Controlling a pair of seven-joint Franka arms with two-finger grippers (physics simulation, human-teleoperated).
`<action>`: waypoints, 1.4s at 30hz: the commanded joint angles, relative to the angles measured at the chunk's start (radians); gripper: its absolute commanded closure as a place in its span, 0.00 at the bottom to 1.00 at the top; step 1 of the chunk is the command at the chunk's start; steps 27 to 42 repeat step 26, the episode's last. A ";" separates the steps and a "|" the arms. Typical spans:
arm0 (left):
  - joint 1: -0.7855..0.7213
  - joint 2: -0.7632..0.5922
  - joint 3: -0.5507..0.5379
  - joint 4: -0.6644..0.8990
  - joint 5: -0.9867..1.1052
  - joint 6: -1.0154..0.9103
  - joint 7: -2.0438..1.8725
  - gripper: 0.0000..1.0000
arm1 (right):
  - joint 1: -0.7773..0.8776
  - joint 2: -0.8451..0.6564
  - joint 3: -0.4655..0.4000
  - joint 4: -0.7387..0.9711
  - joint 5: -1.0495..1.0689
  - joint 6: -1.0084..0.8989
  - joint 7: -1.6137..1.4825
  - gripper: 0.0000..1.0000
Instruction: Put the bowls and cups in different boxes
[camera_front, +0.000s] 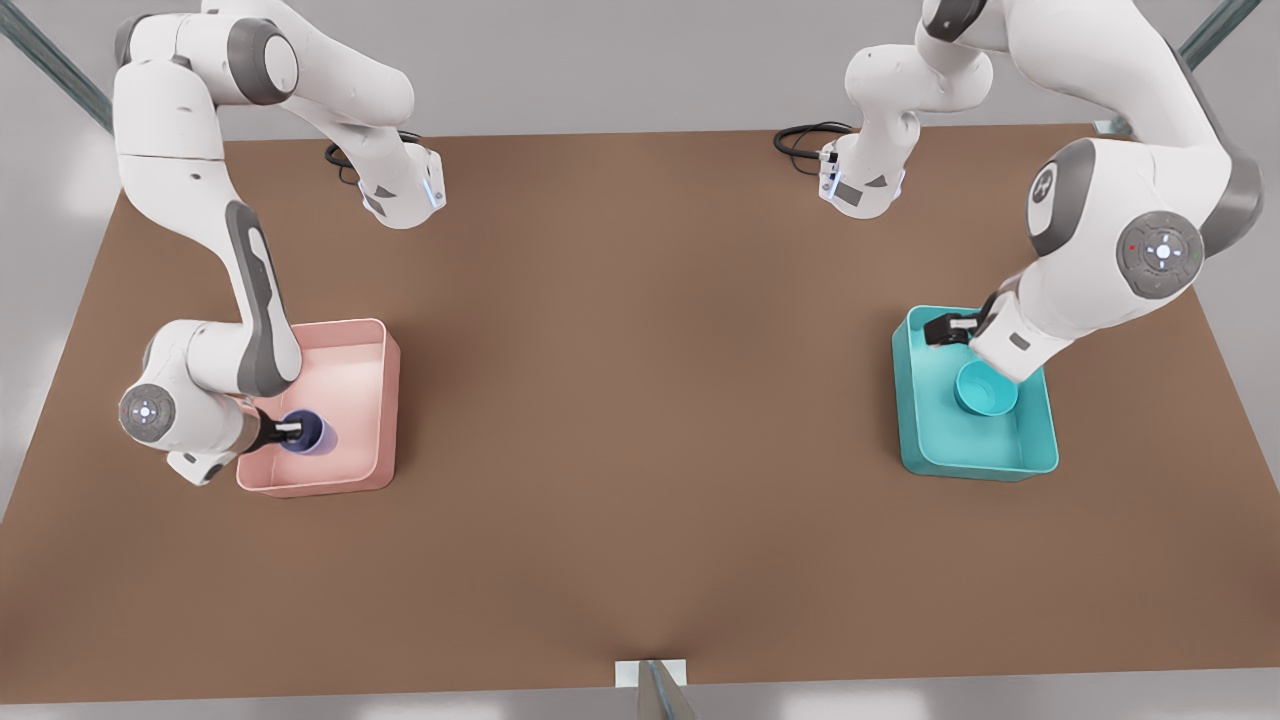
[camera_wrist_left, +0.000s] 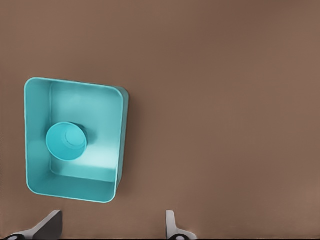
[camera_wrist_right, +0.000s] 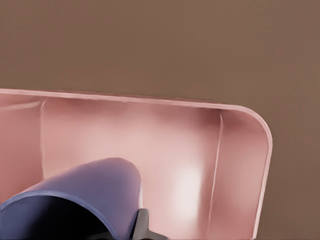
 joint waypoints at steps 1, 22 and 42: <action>0.003 -0.001 0.000 0.001 -0.001 -0.107 0.013 0.00 | -0.001 0.012 0.000 -0.016 0.009 0.111 -0.212 0.79; 0.003 -0.007 -0.002 0.025 -0.002 -0.189 0.005 0.00 | 0.054 -0.320 0.026 0.340 0.082 -0.701 0.049 0.00; 0.003 -0.009 -0.003 0.027 0.001 -0.213 0.004 0.00 | 0.088 -0.321 0.040 0.415 0.079 -0.764 0.167 0.00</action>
